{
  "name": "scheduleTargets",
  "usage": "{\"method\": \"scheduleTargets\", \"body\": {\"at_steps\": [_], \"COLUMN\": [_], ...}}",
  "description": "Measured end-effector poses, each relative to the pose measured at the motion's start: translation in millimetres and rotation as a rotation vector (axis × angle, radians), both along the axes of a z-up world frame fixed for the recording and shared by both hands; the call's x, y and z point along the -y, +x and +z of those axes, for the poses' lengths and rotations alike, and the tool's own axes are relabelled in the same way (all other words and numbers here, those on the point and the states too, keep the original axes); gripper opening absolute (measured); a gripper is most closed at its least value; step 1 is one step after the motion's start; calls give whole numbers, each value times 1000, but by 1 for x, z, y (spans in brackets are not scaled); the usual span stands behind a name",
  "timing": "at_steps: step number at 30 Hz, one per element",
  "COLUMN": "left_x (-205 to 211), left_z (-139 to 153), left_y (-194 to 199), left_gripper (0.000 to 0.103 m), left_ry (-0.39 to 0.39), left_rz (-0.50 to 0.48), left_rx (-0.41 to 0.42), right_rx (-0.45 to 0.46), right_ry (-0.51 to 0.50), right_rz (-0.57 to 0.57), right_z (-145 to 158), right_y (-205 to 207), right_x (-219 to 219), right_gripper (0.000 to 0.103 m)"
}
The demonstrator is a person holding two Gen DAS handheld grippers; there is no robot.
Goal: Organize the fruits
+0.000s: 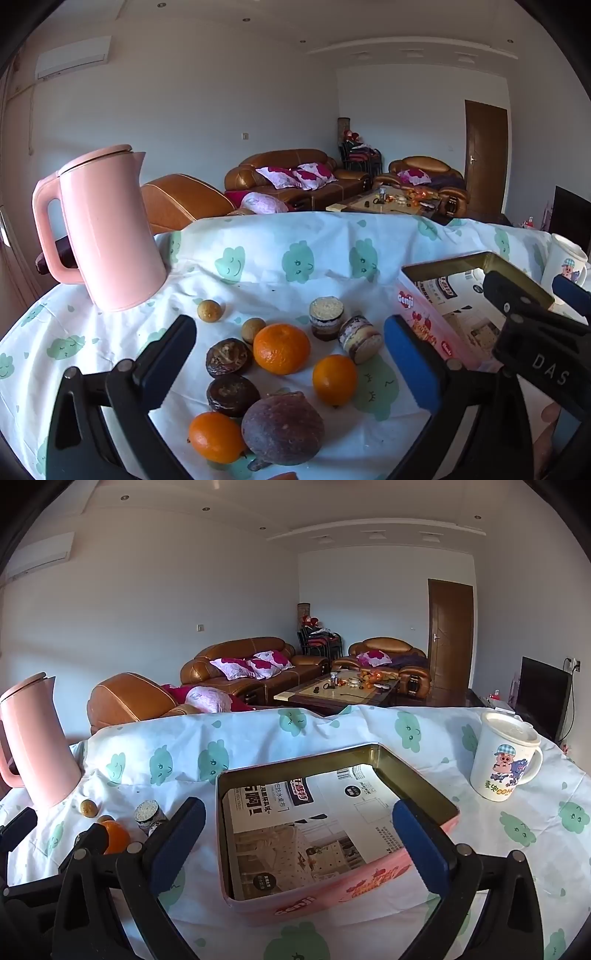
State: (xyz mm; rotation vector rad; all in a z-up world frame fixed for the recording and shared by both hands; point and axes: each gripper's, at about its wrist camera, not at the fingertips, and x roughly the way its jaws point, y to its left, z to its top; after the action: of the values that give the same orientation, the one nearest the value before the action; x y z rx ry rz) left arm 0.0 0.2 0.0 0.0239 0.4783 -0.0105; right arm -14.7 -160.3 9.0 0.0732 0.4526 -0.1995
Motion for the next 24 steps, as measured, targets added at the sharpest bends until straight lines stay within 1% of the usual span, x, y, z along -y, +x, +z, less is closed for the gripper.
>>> {"method": "scheduleTargets", "body": {"at_steps": [7, 8, 12, 14, 24], "left_x": [-5, 0, -1, 0, 2], "left_z": [0, -1, 0, 0, 3], "left_y": [1, -2, -1, -1, -4], "left_gripper": [103, 103, 103, 103, 103], "left_ry": [-2, -1, -1, 2, 11], "left_rz": [-6, -9, -12, -10, -13], "left_rx": [7, 6, 9, 10, 15], "right_rx": [-9, -9, -14, -2, -11], "right_ry": [8, 11, 19, 11, 21], "right_rz": [-4, -5, -11, 3, 5], "right_z": [0, 0, -3, -2, -3], "right_y": [0, 1, 6, 2, 1], "right_x": [0, 1, 3, 2, -1], "right_gripper": [102, 102, 102, 102, 102]}}
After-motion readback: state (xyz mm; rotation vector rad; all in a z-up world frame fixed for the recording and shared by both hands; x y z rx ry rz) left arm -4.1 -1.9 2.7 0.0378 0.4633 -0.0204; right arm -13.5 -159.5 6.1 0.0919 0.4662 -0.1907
